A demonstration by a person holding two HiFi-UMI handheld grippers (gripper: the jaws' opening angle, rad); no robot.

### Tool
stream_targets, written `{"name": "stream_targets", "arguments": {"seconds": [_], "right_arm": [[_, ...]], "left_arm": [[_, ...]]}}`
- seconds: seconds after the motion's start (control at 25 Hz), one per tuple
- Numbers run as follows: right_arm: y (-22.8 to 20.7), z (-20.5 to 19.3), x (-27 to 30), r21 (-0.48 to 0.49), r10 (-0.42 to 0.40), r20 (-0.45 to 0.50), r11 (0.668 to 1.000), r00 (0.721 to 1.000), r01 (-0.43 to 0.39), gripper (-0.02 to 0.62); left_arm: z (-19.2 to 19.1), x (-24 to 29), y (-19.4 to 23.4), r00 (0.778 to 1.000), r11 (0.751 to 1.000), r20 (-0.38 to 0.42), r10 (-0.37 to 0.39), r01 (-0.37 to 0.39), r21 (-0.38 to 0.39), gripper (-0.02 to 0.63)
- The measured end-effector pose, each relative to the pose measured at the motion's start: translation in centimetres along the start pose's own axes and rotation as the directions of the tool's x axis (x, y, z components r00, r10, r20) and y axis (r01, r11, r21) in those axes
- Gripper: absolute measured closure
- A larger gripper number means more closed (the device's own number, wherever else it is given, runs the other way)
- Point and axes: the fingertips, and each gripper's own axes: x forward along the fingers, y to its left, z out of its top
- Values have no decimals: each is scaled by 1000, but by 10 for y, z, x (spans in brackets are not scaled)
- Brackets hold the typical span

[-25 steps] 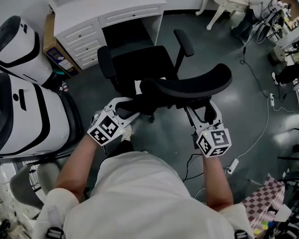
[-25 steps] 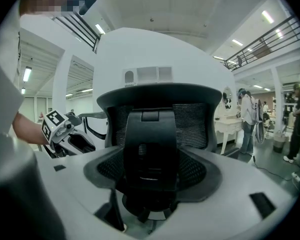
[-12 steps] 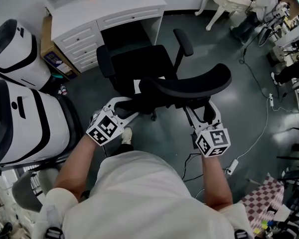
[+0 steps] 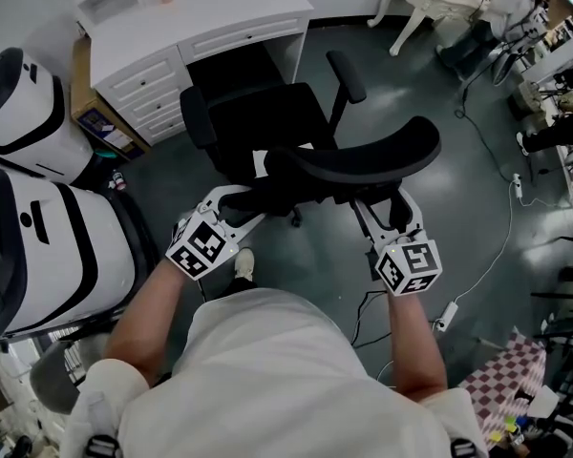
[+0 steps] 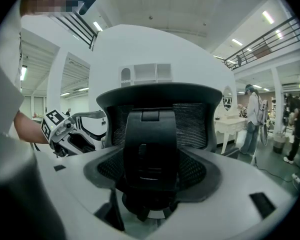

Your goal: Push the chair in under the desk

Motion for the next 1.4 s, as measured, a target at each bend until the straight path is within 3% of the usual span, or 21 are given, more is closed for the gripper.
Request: {"name": "stream_targets", "arguments": {"seconds": [1.4], "right_arm": [[-15, 22, 73, 7, -16, 10, 1000, 1000, 16, 299]], "left_arm": [[-1, 16, 77, 1000, 1000, 13, -20, 20, 14, 442]]}}
